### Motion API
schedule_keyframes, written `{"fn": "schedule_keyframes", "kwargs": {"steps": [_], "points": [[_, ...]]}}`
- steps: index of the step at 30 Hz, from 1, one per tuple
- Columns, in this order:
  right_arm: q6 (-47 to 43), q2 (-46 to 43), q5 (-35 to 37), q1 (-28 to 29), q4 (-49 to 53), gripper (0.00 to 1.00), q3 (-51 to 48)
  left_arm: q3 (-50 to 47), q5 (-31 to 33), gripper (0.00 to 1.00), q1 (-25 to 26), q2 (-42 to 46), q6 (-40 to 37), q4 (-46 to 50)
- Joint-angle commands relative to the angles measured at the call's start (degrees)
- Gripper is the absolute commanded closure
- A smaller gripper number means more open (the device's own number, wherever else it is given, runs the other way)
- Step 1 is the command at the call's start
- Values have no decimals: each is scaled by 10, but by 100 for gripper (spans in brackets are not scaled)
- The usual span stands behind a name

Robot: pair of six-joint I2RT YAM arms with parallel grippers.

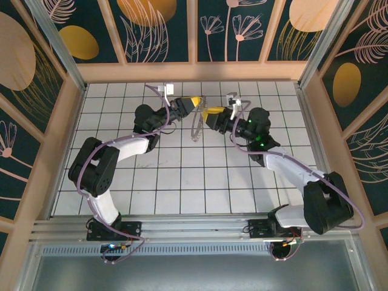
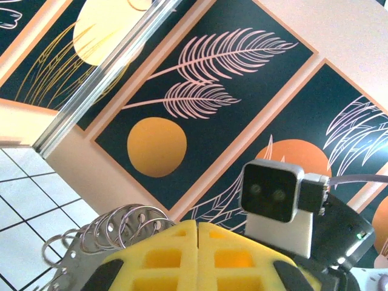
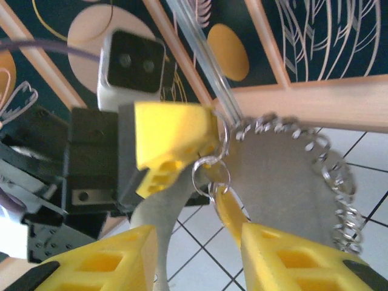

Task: Put the keys on the keyring

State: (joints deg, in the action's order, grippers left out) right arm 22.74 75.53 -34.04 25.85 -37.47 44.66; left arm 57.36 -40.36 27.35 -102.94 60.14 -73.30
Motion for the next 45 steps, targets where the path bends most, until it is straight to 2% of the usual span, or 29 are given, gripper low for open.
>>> {"fn": "schedule_keyframes", "kwargs": {"steps": [1,7,12,16,37,40,45], "points": [[40,-26,14,-19,-35,58,-13,8,8,100,2,-7,10,-41],[146,-5,44,-34,-121,58,-6,5,21,100,2,-5,15,-42],[262,48,51,-33,-224,58,2,1,29,100,2,-5,19,-43],[313,83,49,-25,-283,59,8,0,31,100,2,-4,19,-41],[316,147,50,13,-289,64,52,0,26,100,2,-8,24,-50],[316,152,48,16,-290,67,57,0,25,100,3,-8,24,-51],[315,161,43,18,-288,78,65,0,25,100,3,-9,24,-52]]}}
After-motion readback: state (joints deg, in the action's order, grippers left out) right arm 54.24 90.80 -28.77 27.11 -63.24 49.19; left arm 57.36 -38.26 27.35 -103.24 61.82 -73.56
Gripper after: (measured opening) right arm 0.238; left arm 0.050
